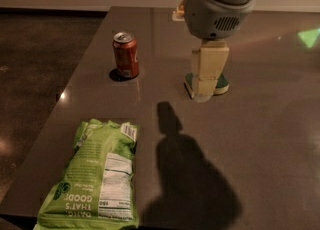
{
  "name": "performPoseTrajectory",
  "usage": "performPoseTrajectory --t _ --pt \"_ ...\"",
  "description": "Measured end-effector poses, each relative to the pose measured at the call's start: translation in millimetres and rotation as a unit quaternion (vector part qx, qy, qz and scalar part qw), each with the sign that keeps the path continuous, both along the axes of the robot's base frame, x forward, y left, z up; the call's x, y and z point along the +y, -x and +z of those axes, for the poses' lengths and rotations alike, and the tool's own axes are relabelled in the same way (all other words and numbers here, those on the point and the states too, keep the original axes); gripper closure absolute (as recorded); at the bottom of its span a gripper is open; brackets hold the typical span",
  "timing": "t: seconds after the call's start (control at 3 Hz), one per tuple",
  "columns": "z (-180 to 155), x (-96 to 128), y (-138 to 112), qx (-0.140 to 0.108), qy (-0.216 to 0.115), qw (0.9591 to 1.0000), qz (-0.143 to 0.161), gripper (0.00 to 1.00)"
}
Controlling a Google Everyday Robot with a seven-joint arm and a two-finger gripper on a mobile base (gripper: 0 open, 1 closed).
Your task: Move green rice chip bag near sponge
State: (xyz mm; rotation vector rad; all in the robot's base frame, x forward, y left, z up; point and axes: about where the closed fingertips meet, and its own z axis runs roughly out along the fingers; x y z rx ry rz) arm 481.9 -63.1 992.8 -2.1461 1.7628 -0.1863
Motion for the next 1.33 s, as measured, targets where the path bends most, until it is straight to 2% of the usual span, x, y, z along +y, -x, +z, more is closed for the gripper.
performPoseTrajectory --t 0.33,0.67,1.0,1.33 --pt "-14 33 7 -0.013 0.041 0.9963 0.074 0.0" --pt "-40 58 24 0.001 0.077 0.9849 0.155 0.0" --pt "-71 82 46 0.035 0.115 0.9633 0.24 0.0" --pt "-95 101 61 0.059 0.144 0.9424 0.296 0.0"
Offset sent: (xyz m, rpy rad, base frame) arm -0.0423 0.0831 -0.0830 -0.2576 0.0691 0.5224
